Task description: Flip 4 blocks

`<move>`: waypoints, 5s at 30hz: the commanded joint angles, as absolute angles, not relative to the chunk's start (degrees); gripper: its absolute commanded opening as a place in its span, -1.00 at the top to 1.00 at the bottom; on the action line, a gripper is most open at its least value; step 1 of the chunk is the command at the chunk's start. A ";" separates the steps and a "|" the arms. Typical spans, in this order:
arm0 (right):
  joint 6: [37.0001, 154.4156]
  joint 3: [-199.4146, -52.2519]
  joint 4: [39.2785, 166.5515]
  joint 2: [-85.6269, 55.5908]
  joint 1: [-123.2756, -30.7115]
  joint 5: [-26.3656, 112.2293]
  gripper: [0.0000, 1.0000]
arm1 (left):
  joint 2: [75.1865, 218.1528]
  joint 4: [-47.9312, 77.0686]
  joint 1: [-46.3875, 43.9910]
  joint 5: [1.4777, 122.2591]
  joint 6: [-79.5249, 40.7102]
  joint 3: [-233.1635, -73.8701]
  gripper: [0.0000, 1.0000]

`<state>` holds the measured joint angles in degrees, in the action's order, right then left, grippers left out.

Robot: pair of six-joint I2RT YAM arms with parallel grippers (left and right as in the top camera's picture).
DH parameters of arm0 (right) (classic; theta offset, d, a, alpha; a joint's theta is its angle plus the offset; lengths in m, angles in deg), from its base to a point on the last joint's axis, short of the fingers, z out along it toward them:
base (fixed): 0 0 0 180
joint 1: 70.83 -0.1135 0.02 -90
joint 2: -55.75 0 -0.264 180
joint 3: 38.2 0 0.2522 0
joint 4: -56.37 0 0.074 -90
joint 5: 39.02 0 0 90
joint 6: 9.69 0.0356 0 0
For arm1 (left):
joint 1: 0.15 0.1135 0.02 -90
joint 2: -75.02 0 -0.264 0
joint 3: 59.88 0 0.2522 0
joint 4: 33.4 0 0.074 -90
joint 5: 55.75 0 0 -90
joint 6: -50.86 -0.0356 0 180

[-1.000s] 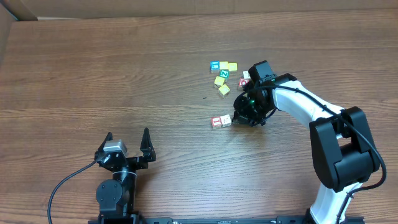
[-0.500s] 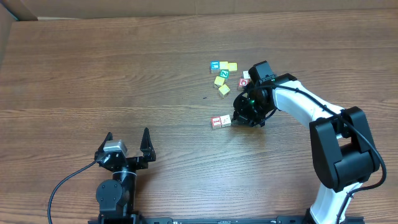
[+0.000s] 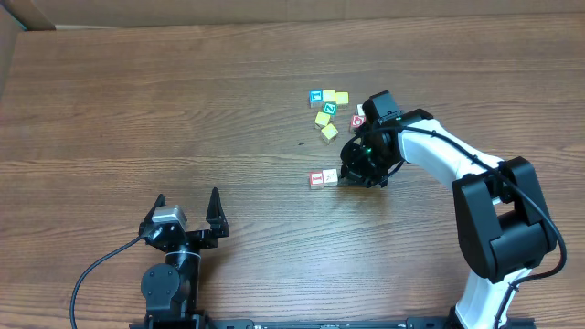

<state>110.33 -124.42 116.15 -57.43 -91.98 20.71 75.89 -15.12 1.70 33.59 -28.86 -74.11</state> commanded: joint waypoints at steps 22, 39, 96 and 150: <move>105.78 -139.81 125.81 -55.57 -94.27 38.00 0.92 | 75.36 -15.19 1.30 34.26 -29.95 -73.91 -1.00; 106.61 -139.35 120.59 -60.23 -103.95 51.25 0.92 | 75.36 -15.19 1.30 34.26 -29.95 -73.91 -0.99; 105.59 -146.83 118.93 -62.61 -106.47 49.85 0.93 | 75.36 -15.19 1.30 34.26 -29.95 -73.91 -0.99; 103.88 -144.03 122.55 -66.76 -109.02 51.73 0.92 | 75.36 -15.19 1.30 34.26 -29.95 -73.91 -1.00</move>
